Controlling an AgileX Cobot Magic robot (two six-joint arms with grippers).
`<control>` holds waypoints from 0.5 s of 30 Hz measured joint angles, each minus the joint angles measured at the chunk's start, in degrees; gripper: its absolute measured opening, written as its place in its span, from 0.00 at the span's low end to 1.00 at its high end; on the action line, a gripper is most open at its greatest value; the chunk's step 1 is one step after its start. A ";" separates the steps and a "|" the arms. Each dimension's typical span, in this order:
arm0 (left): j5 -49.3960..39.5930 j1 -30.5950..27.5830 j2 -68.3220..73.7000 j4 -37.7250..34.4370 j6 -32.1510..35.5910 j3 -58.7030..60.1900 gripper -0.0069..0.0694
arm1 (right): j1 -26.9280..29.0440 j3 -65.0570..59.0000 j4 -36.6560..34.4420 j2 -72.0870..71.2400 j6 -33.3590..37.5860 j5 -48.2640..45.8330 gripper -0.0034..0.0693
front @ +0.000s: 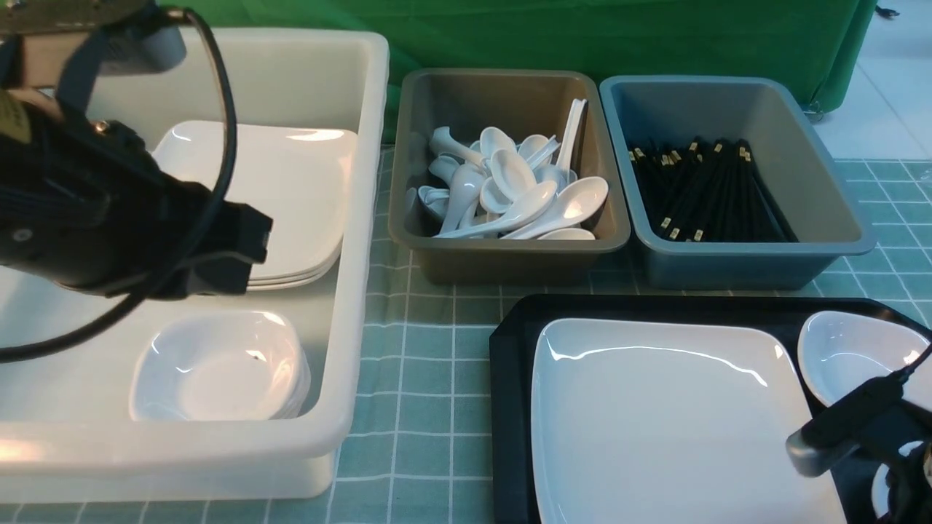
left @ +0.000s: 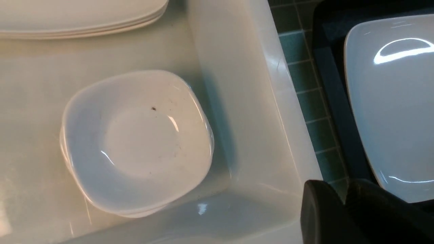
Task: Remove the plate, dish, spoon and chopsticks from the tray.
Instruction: Use the right arm to grab a small plate from the dinner plate, then use the right arm to put the small plate into the large storage box on the left
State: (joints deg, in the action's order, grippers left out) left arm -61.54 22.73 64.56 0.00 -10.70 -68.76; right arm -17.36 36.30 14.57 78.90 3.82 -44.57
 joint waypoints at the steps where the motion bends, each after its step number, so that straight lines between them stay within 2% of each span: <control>1: 0.00 0.00 -0.05 0.31 0.00 0.00 0.21 | 0.00 0.97 -0.05 -1.68 -0.15 -1.28 0.21; 4: 0.00 0.00 -0.07 0.49 0.00 0.00 0.21 | 0.00 4.32 -0.34 -6.32 -0.67 -4.21 0.13; 9: -0.24 0.00 -0.07 4.42 -2.03 0.00 0.21 | 0.00 14.22 -3.93 -13.70 -1.27 -5.63 0.12; 12: -1.88 -1.24 -0.07 7.56 -4.58 0.00 0.21 | -0.14 20.65 -7.66 -14.20 1.63 -5.61 0.12; 14: -3.04 -3.94 -0.07 7.84 -5.22 0.00 0.21 | -1.43 26.08 -13.03 -13.19 6.15 -4.26 0.12; 15: -3.05 -4.28 -0.07 7.75 -5.22 0.00 0.21 | -1.63 26.08 -13.58 -13.04 6.15 -4.09 0.12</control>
State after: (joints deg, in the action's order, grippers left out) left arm -64.59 18.45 64.49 7.75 -15.92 -68.76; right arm -18.99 62.38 0.98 65.87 9.97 -48.66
